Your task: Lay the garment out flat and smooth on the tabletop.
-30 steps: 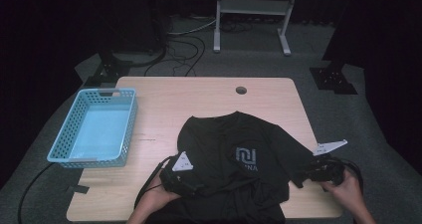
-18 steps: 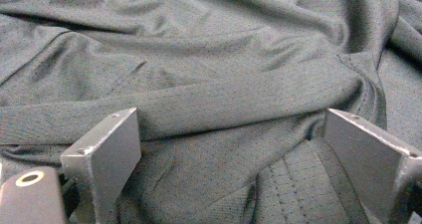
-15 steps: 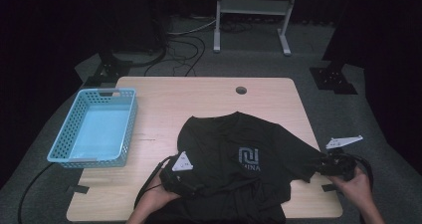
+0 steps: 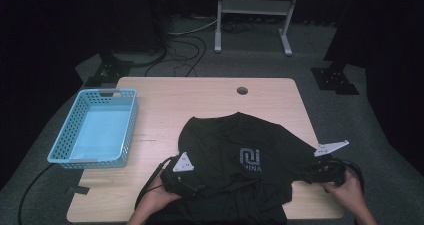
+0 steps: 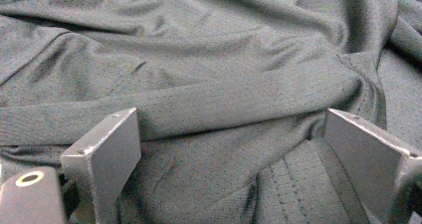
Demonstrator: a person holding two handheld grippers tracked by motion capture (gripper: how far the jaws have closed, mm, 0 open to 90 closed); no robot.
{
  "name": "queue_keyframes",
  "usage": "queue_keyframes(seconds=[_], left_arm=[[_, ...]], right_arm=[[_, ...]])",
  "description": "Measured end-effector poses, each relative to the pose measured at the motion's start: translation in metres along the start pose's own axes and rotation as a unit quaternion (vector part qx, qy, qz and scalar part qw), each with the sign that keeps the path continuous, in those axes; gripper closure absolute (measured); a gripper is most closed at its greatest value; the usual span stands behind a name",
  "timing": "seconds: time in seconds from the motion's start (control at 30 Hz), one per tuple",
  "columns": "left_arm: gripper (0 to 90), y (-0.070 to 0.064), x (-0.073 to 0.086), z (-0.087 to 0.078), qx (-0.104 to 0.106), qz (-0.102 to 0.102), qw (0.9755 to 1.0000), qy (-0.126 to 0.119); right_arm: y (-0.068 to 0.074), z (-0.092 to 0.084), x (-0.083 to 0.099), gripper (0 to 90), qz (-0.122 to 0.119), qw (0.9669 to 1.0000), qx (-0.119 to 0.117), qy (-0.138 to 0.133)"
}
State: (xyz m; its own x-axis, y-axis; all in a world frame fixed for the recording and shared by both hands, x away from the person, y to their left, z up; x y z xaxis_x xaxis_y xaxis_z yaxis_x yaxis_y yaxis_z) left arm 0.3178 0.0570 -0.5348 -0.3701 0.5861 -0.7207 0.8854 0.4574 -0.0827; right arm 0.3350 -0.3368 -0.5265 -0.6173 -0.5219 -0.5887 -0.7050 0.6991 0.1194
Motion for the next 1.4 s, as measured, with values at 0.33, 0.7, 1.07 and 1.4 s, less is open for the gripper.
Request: queue_keyframes(seconds=[0.33,0.7,1.07,1.4], left_arm=[[8.8,0.0,0.0,0.0,-0.001,0.0,1.0,0.0],[12.2,-0.004,-0.006,-0.002,0.009,0.017,0.9998,-0.003],[24.3,-0.038,-0.032,0.008,0.07,0.08,0.9943,-0.003],[47.9,-0.056,-0.043,0.027,0.115,0.144,0.9823,0.033]], right_arm=[[-0.012,-0.008,-0.001,59.2,0.031,0.9993,0.012,-0.015],[0.051,0.002,-0.033,45.7,-0.045,0.9973,-0.046,-0.036],[0.094,0.031,-0.043,43.0,-0.095,0.9922,-0.076,-0.025],[0.099,0.043,-0.036,41.4,-0.1,0.992,-0.074,-0.02]])
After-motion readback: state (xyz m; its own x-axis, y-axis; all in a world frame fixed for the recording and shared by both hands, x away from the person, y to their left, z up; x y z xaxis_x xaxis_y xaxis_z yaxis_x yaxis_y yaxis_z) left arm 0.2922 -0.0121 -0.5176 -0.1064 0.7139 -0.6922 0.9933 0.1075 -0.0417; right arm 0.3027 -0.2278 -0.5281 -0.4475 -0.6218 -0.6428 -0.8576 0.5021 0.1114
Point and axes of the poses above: each handheld gripper's, and its own axes: z roughly forward along the jaws, x roughly out of its underside, y roughly to its left, the point moved 8 cm from there along z, roughly forward along the jaws, and after that the axes turned 5 degrees about x, right-handed, at the moved point
